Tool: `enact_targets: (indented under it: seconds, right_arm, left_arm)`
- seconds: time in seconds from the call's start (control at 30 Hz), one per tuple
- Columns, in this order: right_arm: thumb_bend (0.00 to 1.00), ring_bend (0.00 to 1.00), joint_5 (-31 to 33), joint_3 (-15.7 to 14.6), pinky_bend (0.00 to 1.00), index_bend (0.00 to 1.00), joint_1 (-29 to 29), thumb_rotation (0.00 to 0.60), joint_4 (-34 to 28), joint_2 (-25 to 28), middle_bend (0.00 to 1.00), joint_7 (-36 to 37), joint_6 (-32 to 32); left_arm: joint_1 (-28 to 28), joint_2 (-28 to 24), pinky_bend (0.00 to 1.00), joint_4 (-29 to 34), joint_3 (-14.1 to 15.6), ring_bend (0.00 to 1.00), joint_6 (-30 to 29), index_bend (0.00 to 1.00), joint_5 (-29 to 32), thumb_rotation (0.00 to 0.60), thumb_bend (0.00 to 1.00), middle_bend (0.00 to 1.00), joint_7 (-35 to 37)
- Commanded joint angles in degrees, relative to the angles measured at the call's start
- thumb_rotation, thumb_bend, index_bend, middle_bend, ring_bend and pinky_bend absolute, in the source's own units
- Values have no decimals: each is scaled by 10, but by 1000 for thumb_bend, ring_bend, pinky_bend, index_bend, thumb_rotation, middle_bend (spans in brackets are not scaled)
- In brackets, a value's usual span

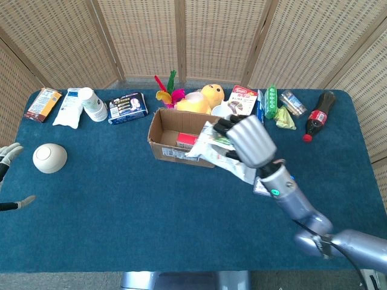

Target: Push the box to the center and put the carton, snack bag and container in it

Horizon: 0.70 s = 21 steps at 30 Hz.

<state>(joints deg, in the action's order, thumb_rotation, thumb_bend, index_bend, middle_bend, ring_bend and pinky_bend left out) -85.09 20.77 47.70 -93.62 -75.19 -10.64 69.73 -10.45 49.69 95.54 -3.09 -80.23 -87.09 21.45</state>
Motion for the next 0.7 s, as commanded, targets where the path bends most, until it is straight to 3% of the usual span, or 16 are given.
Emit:
enact_targets:
  seconds: [0.03,0.2,0.53,0.57,0.63,0.7]
  right_arm:
    - [513,575,37,17,781,564,64,600,70,-79,615,-69,-52]
    - [513,575,66,31,781,563,97,600,140,-140,615,-89,-56]
    - [515,571,133,51,781,557,137,600,260,-199,609,-91,-89]
    - [513,556,138,49,775,520,136,600,264,-201,595,-83,-94]
    - [450,465,152,39,726,341,133,600,263,-195,493,-80,-119]
    - [237,238,168,33,572,75,132,600,253,-184,227,-96,-140]
  left_arm:
    - [-2,0,66,-4,-2,0,6,0,6,600,159,0,3]
    - [-7,2,66,-9,-3,0,19,0,14,600,160,0,4]
    - [-17,6,65,-21,-9,0,43,0,33,600,160,0,14]
    - [-17,6,66,-21,-9,0,45,0,35,600,160,0,16]
    - [-19,6,66,-23,-10,0,49,0,38,600,159,0,17]
    - [-20,7,66,-24,-11,0,50,0,39,600,160,0,17]
